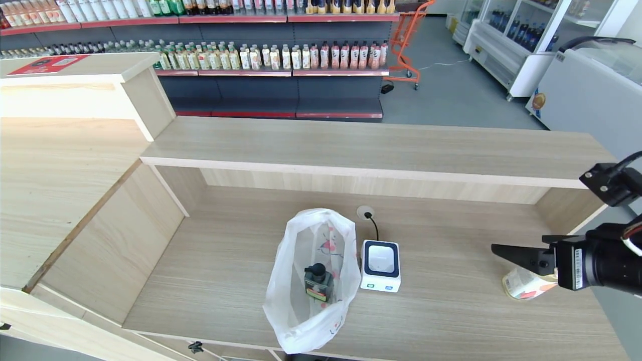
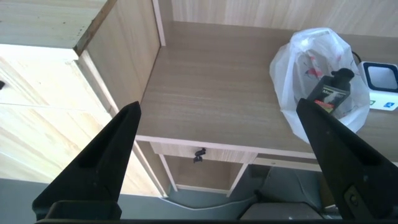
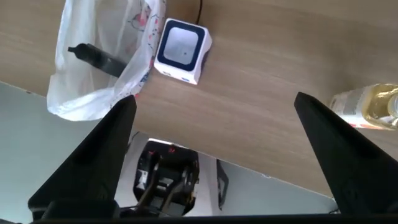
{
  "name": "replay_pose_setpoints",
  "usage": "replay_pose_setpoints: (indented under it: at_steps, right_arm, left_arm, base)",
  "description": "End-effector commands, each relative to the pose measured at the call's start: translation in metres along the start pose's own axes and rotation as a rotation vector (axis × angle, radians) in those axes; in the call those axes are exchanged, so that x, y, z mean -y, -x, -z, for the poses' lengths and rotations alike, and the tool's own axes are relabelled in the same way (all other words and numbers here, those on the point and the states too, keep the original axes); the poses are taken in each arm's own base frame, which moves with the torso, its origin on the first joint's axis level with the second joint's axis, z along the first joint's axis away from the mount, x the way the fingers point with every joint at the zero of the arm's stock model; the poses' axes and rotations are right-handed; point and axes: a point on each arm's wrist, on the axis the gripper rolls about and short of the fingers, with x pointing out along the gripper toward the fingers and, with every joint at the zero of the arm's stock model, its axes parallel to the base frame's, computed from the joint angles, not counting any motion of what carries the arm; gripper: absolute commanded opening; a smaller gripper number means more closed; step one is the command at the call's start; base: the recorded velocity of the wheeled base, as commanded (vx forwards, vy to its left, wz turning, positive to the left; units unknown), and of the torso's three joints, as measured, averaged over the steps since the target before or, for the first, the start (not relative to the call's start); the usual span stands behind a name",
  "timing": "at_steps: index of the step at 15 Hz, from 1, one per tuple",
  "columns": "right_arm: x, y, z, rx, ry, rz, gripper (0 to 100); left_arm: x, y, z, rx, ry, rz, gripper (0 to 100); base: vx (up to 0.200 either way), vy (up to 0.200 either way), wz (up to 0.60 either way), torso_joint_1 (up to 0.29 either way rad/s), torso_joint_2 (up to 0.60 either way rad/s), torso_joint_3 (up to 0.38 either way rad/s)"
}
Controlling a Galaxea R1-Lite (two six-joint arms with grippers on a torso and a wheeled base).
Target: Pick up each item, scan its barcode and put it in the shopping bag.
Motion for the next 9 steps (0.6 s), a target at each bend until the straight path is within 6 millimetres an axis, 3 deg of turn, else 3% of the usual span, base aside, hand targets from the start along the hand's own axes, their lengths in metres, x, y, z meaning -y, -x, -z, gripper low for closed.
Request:
replay_pose_setpoints:
  at_steps: [1,2,6,9]
  right_arm:
    - [0.005,0.014,0.001,0.043,-0.016,0.032,100]
    - [0.008,0.015,0.001,0.047,-0.025,0.047,100]
    - [0.018,0.016,0.004,0.042,-0.067,0.106,100]
    - [0.025,0.016,0.009,0.029,-0.107,0.145,100]
  left_arm:
    - [0.0,0.0,0.0,-0.001,-0.002,0.001,100]
    - [0.0,0.0,0.0,-0.001,-0.002,0.001,100]
    - [0.0,0.0,0.0,-0.001,0.001,-0.001,100]
    - [0.0,0.0,0.0,-0.001,-0.002,0.001,100]
  base:
    - [-0.2,0.0,0.0,0.002,0.01,0.007]
    - [-0.2,0.0,0.0,0.012,0.0,0.007]
    - [-0.2,-0.2,0.0,0.001,0.0,0.004]
    - [0.0,0.0,0.0,0.0,0.0,0.0]
